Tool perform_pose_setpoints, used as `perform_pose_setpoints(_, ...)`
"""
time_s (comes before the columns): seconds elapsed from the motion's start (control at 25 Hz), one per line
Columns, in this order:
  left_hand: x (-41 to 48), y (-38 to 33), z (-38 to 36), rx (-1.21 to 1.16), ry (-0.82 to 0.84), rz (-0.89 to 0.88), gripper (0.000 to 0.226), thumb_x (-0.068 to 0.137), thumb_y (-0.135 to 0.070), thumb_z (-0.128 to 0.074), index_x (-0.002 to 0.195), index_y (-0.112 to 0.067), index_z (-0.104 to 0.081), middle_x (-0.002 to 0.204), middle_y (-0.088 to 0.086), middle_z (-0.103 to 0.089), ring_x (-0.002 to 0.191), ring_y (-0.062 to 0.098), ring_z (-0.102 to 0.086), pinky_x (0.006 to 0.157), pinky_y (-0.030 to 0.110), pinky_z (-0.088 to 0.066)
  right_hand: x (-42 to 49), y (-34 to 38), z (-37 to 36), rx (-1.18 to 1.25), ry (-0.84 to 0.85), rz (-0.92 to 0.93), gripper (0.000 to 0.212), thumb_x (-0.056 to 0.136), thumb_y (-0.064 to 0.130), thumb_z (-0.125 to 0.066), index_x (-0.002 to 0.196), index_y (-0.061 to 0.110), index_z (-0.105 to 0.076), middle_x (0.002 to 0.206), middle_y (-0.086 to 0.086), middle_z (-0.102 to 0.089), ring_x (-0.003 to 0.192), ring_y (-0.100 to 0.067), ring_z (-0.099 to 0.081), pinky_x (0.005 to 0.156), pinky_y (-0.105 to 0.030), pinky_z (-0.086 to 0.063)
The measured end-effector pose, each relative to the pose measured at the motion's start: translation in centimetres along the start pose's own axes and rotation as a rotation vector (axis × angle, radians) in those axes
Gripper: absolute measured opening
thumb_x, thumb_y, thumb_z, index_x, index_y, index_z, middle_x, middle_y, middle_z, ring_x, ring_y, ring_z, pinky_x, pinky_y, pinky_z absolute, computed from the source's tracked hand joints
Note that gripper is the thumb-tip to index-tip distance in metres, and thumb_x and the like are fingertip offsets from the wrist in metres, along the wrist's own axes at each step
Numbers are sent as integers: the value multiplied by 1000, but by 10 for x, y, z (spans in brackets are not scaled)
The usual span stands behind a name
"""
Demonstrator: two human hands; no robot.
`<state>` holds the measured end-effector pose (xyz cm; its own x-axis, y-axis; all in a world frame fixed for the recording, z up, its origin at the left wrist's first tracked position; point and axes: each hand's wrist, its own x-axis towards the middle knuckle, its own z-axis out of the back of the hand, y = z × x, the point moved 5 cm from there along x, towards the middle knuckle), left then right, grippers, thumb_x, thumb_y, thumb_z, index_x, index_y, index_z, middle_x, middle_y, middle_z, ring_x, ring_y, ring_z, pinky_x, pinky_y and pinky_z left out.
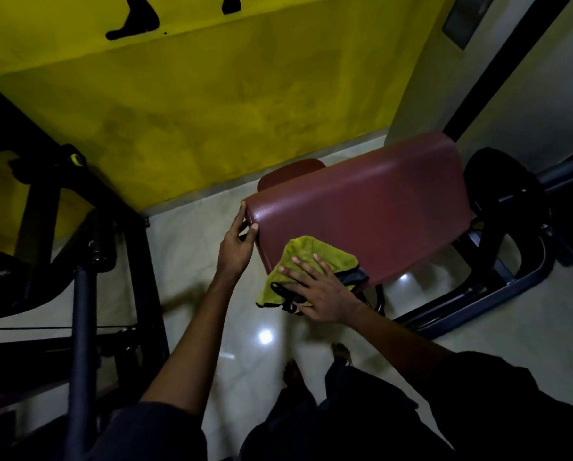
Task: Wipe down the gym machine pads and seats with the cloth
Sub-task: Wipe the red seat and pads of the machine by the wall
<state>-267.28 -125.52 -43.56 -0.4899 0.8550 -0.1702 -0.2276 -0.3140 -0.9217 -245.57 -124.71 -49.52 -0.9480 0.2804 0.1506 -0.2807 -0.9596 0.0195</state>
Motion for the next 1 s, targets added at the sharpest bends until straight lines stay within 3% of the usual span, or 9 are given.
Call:
perform_pose_setpoints(0.08, -3, 7, -6, 33, -6, 40, 64, 99, -46, -54, 154, -38, -23, 136, -4, -54, 121, 12, -55, 98, 31, -49, -16, -15, -1, 28, -56, -141, 67, 93, 46, -54, 154, 24, -37, 165, 1, -22, 154, -26, -13, 119, -61, -17)
perform_pose_setpoints(0.16, -3, 18, -11, 70, -13, 140, 75, 95, -56, -52, 156, -26, -21, 138, 4, -57, 123, 22, -57, 104, 42, -47, -36, -35, 2, 62, -153, -306, 66, 94, 43, -57, 152, 19, -39, 164, -1, -27, 154, -26, -15, 116, -62, -22)
perform_pose_setpoints(0.24, -4, 25, -16, 93, 10, 204, 79, 91, -66, -48, 153, -19, -32, 136, 10, -60, 121, 26, -60, 103, 50, -47, -50, -54, 4, 86, -245, -469, 66, 94, 40, -58, 151, 13, -39, 162, -3, -31, 153, -27, -18, 114, -63, -24)
perform_pose_setpoints(0.32, -9, 26, -21, 68, 38, 213, 77, 87, -71, -45, 148, -23, -42, 133, 6, -62, 118, 23, -61, 103, 51, -48, -51, -71, 8, 109, -290, -649, 60, 97, 41, -53, 147, 8, -42, 159, -6, -35, 152, -28, -20, 117, -60, -22)
perform_pose_setpoints(0.48, -20, 24, -27, -15, 44, 244, 62, 98, -53, -49, 153, -32, -30, 132, 5, -61, 115, 20, -61, 101, 45, -48, -21, -95, 21, 267, -335, -1066, 59, 101, 48, -39, 137, 3, -49, 154, -13, -41, 150, -31, -23, 117, -61, -20)
perform_pose_setpoints(0.52, -23, 23, -26, -34, 36, 250, 61, 99, -49, -50, 154, -34, -28, 129, 5, -62, 113, 18, -62, 98, 42, -48, -14, -93, 22, 270, -339, -1069, 57, 101, 48, -39, 135, 3, -50, 154, -13, -40, 150, -32, -23, 116, -62, -20)
perform_pose_setpoints(0.68, -25, 20, -15, -108, 79, 290, 62, 97, -41, -59, 152, -34, -33, 114, -3, -70, 106, 13, -68, 93, 36, -45, 6, -83, 25, 215, -318, -784, 52, 100, 46, -44, 138, 11, -48, 158, -8, -35, 151, -33, -20, 116, -64, -17)
perform_pose_setpoints(0.88, -20, 24, -2, -133, 76, 267, 64, 89, -36, -70, 147, -29, -44, 111, 2, -74, 105, 16, -69, 85, 31, -47, 44, -94, 45, 360, -392, -968, 58, 101, 48, -44, 147, 13, -44, 159, -6, -35, 152, -31, -17, 115, -65, -14)
perform_pose_setpoints(1.0, -24, 31, -4, -188, 97, 224, 65, 89, -33, -71, 148, -30, -43, 106, -2, -75, 99, 12, -71, 80, 30, -47, 87, -83, 55, 351, -324, -776, 48, 99, 47, -48, 138, 19, -55, 159, -3, -37, 152, -31, -18, 115, -62, -8)
